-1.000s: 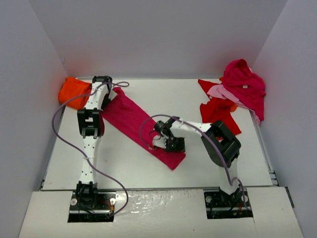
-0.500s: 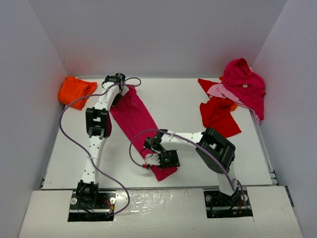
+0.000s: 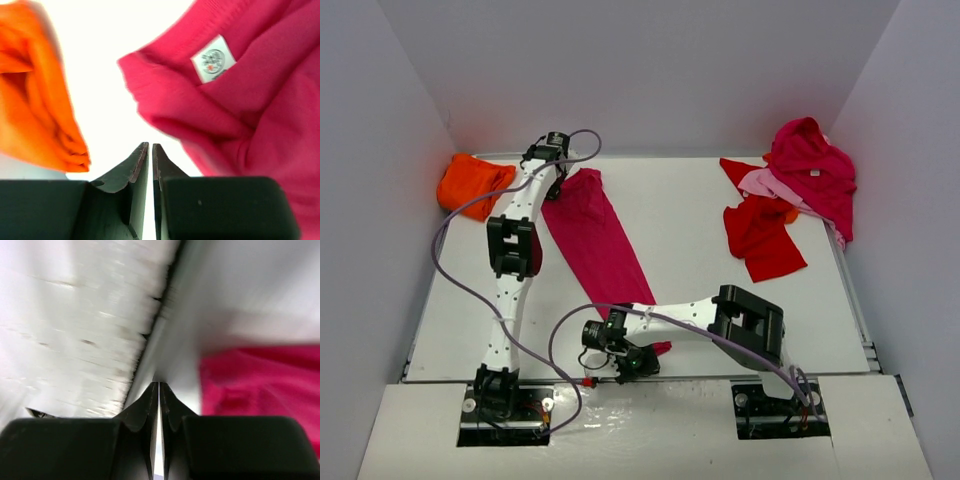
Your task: Fold and stack the t-shirts
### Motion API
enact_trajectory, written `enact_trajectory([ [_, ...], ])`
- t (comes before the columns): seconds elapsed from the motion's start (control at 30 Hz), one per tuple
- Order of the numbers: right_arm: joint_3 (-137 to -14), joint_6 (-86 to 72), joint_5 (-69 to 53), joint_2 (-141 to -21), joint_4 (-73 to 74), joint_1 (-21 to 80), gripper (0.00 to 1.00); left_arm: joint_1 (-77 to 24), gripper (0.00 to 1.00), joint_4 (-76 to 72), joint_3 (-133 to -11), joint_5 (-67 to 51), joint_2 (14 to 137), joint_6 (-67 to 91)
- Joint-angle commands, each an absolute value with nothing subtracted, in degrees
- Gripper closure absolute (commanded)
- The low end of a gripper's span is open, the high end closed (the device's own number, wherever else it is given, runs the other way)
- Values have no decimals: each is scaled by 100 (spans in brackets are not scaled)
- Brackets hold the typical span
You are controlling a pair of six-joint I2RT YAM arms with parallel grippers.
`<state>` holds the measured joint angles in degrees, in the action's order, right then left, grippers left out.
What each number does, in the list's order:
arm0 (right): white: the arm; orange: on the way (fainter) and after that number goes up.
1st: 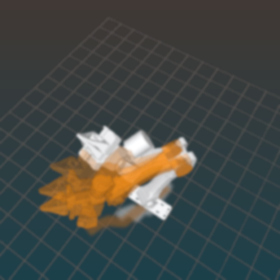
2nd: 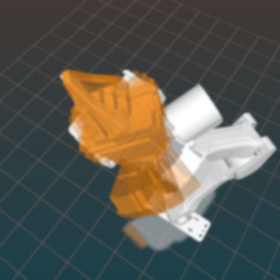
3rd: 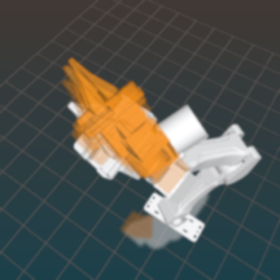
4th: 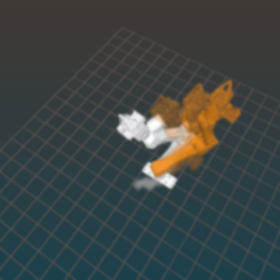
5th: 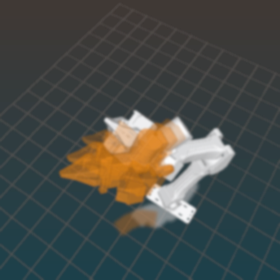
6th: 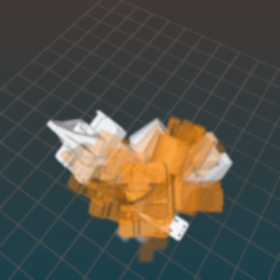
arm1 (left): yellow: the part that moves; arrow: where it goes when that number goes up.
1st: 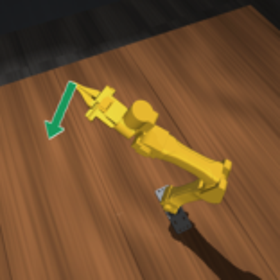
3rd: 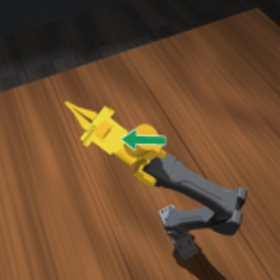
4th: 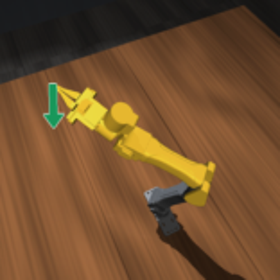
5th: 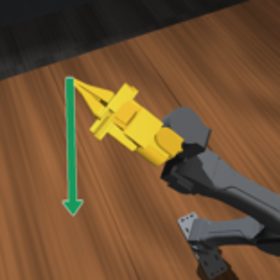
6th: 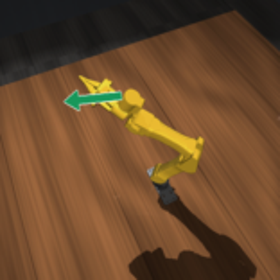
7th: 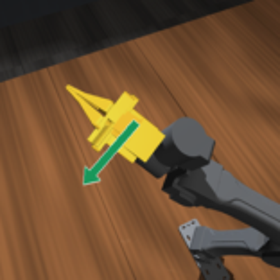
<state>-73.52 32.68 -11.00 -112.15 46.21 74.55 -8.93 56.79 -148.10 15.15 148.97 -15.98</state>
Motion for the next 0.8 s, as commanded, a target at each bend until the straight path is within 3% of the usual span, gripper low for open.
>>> enact_trajectory([
  [0.0,-7657,3021,260,-10305,4767,6400,100,-849,94,5471,-14639,1340,13288,-1369],
  [0.17,-8243,3116,841,-8996,4787,5081,100,-940,93,6092,-13942,883,12502,-1597],
  [0.27,-8252,3132,1049,-8449,4605,4528,100,-1033,96,6985,-13795,711,12756,-1949],
  [0.5,-7856,3260,1171,-8163,4182,4066,100,-1178,100,7329,-13353,458,13634,-2459],
  [0.77,-7855,3183,754,-8237,4059,3851,100,-1203,100,8134,-14845,229,14998,-2417],
])
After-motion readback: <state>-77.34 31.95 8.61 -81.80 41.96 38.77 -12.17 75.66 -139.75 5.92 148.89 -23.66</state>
